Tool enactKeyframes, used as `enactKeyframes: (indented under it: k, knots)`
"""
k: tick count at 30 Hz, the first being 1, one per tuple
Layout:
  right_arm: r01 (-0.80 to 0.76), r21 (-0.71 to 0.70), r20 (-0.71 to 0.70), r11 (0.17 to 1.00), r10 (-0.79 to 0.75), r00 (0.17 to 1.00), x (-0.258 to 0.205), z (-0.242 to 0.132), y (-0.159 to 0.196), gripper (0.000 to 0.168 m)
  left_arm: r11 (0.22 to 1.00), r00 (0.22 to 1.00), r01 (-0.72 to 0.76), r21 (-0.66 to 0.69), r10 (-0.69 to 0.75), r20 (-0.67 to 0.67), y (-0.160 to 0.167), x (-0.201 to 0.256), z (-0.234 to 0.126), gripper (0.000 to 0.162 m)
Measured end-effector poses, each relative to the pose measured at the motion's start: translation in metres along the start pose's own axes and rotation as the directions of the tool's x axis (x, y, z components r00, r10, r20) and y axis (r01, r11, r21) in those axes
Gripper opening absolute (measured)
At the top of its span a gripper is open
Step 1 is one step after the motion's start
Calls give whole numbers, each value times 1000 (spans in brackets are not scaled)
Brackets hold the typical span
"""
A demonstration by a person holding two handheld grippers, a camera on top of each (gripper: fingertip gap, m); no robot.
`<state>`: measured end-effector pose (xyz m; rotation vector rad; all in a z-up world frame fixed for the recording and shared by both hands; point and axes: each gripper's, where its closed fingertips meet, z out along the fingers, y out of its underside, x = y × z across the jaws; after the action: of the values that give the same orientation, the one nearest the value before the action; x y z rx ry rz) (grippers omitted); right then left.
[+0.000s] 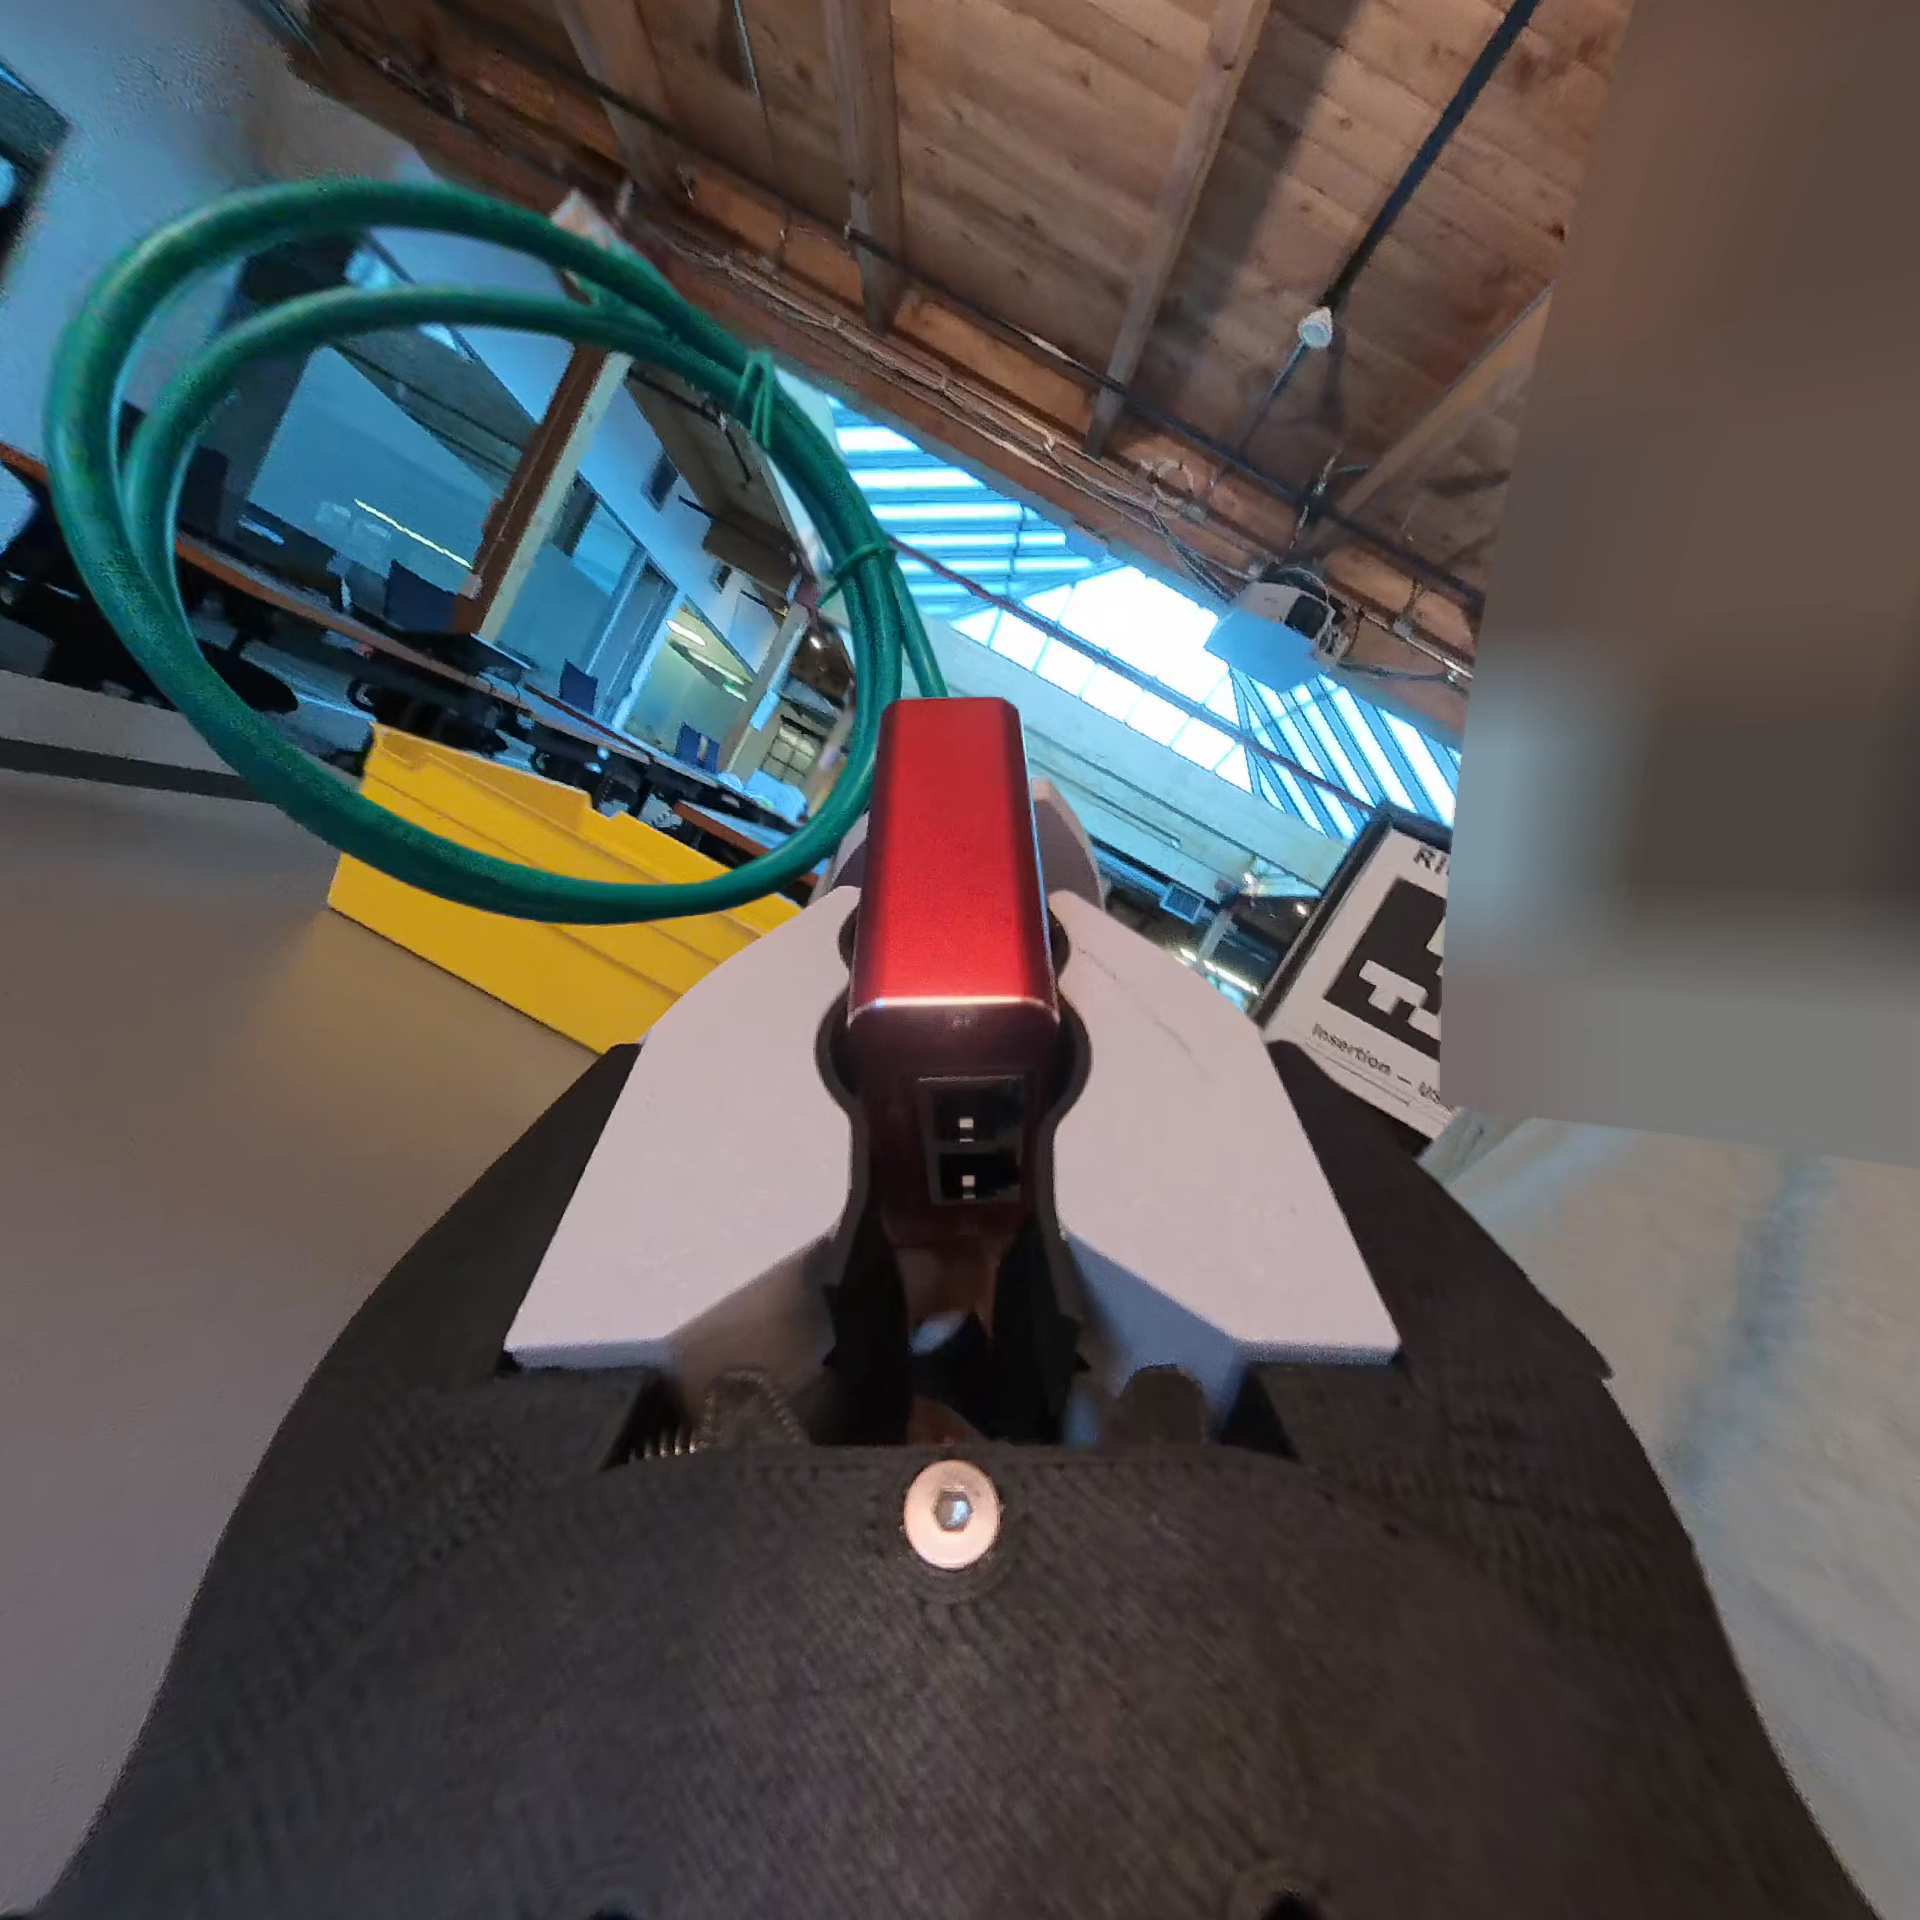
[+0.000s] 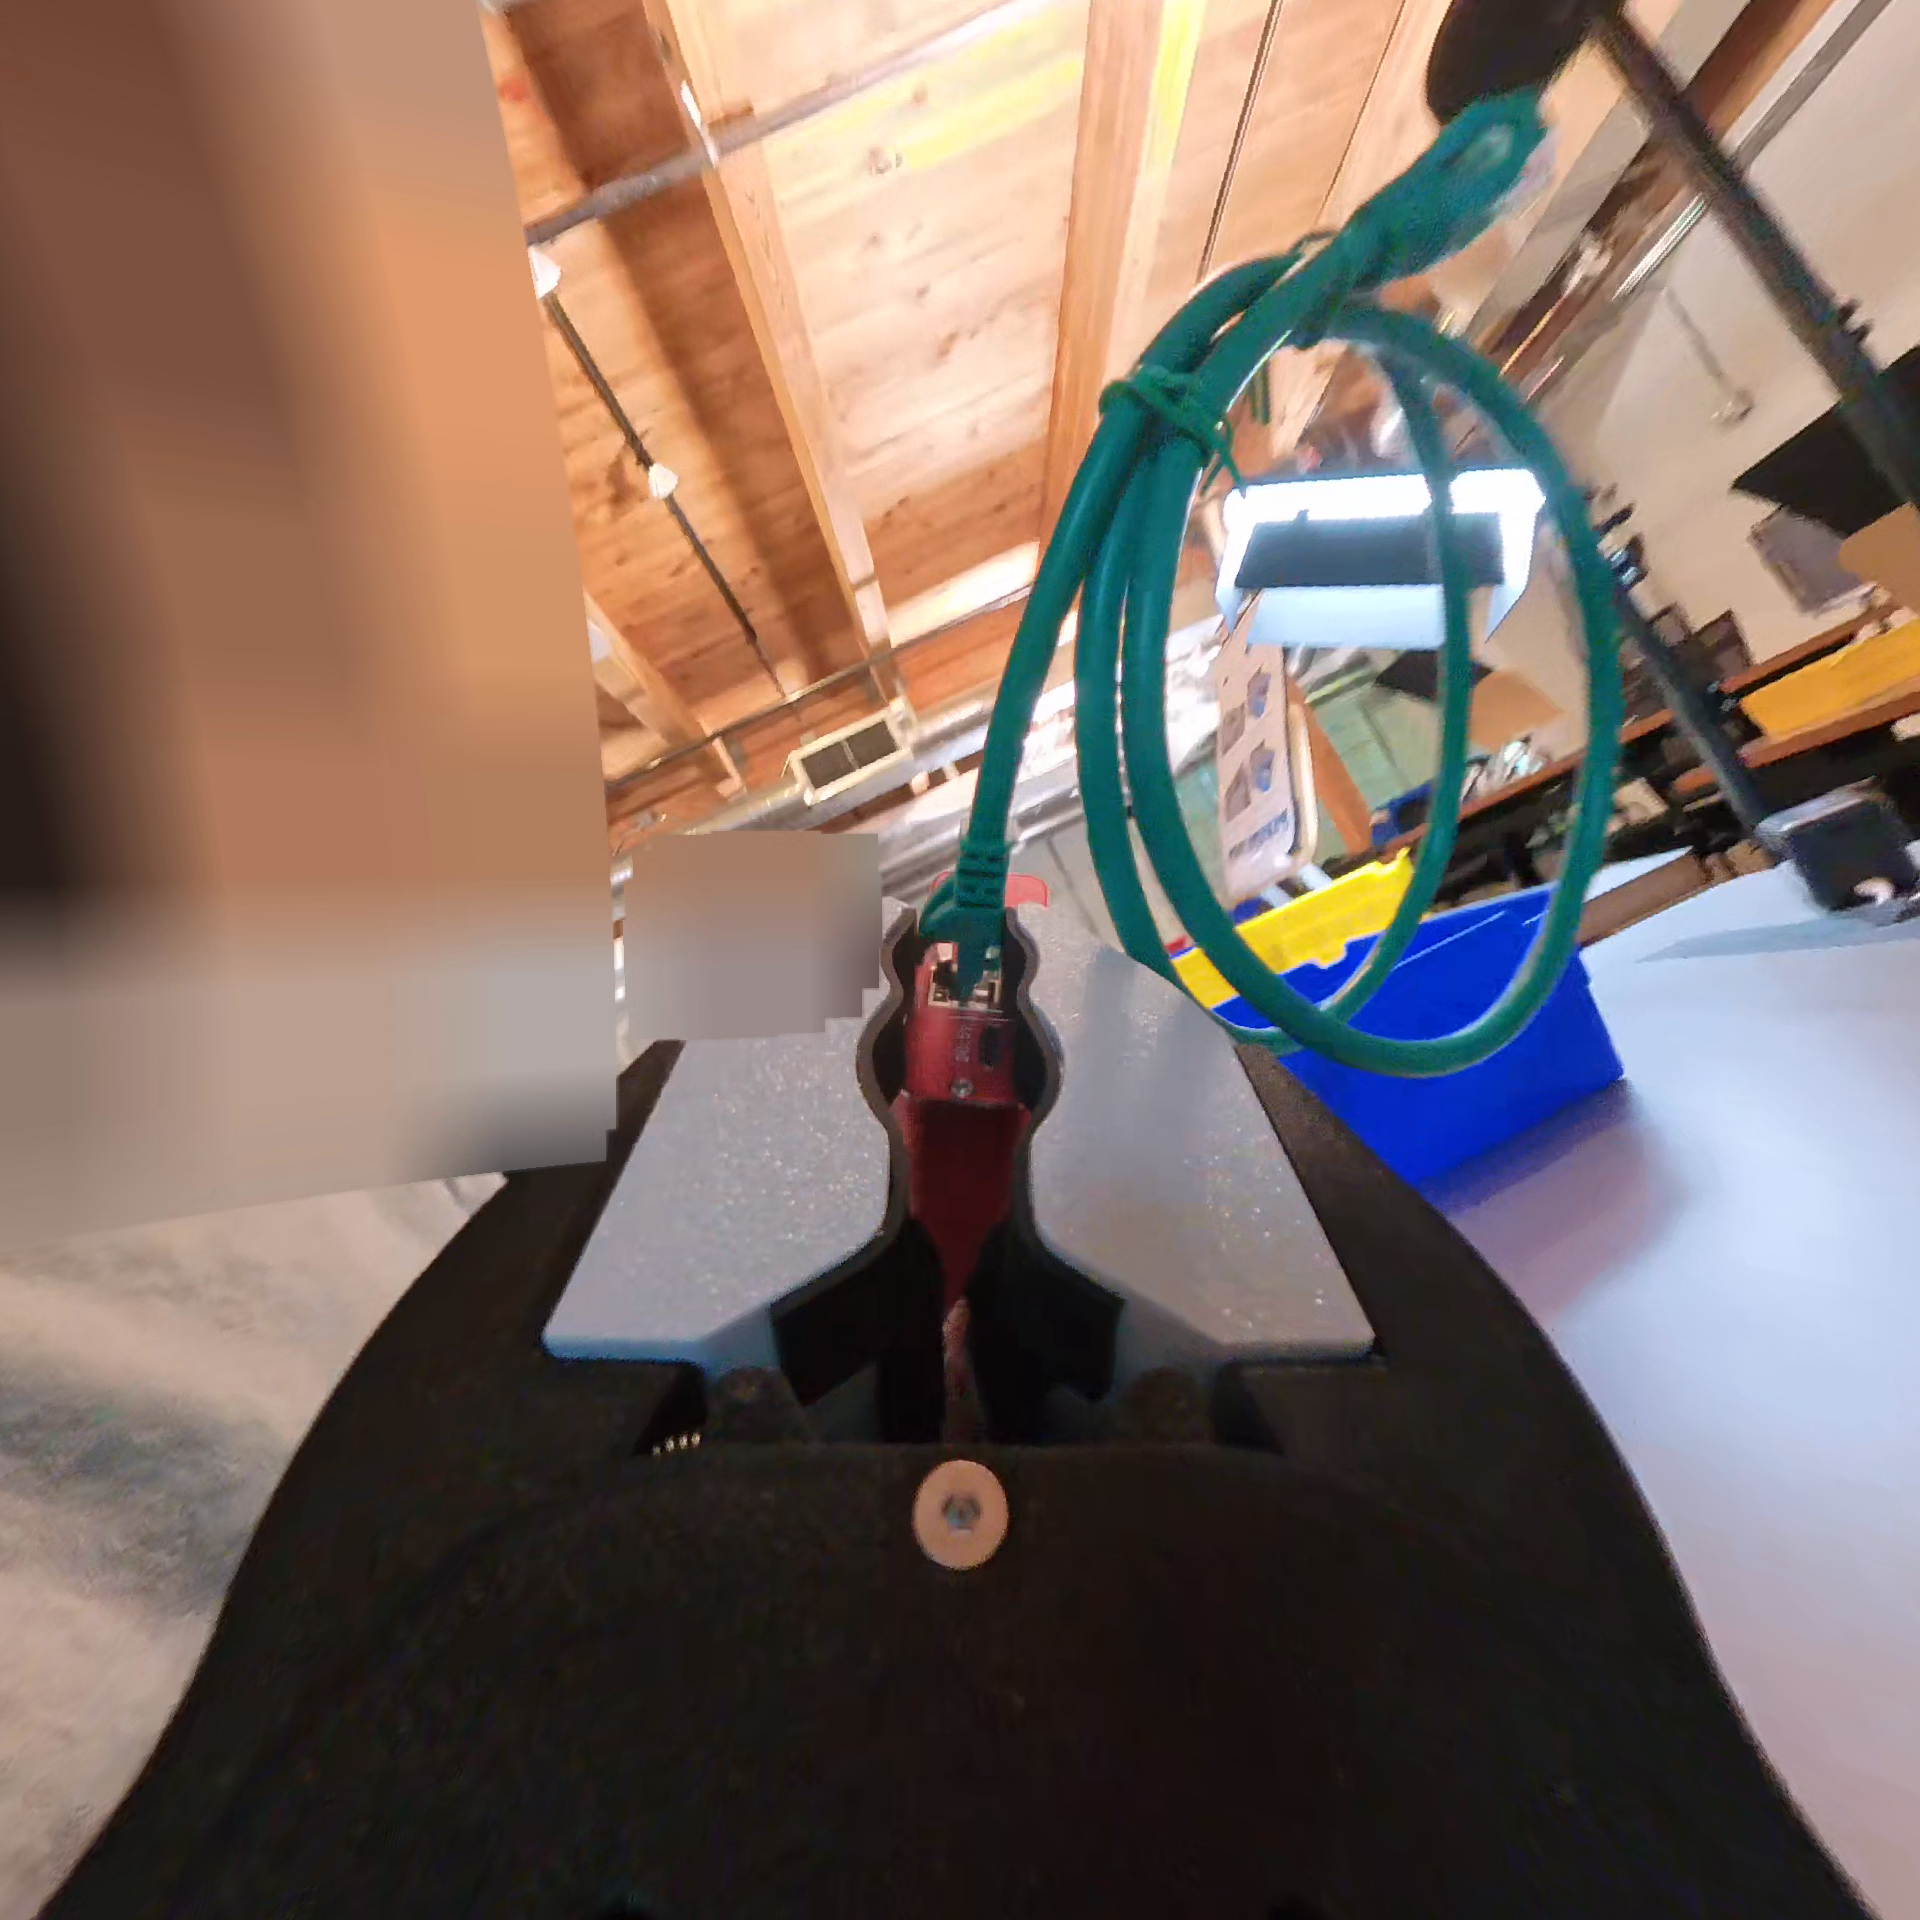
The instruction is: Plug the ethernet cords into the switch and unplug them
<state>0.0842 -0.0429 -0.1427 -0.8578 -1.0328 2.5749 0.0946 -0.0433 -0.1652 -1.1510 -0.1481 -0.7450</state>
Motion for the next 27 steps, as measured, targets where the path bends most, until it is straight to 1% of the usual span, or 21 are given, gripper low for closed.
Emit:
enactKeyframes:
  k: [3,5,8,11,15,19,24,27]
  knots:
    - [-22,-102,51,994,28,998,-6,-4,3,23,995,1000,8,-100,-10,-22,3,1,-6,28]
    - [-4,-171,48,985,12,999,-6,-9,7,23,988,1000,-7,-153,4,-22,7,-1,-9,28]
    - [75,-293,40,953,-66,997,-2,-15,15,15,983,999,-6,-185,-1,-39,12,1,-12,28]
    - [142,-377,59,915,-129,990,-4,-20,18,16,977,999,3,-212,-14,-51,16,1,-12,28]
    - [194,-466,64,863,-186,980,0,-29,23,17,968,998,28,-248,-40,-44,22,-1,-12,28]
    - [202,-501,64,841,-197,978,1,-32,25,17,961,998,23,-276,-37,-44,27,-2,-13,28]
    - [150,-512,53,846,-144,988,3,-34,27,16,952,999,-28,-305,20,-30,30,-5,-14,28]
    - [97,-497,59,862,-79,995,1,-34,25,15,949,998,-56,-312,50,-27,31,-5,-13,28]
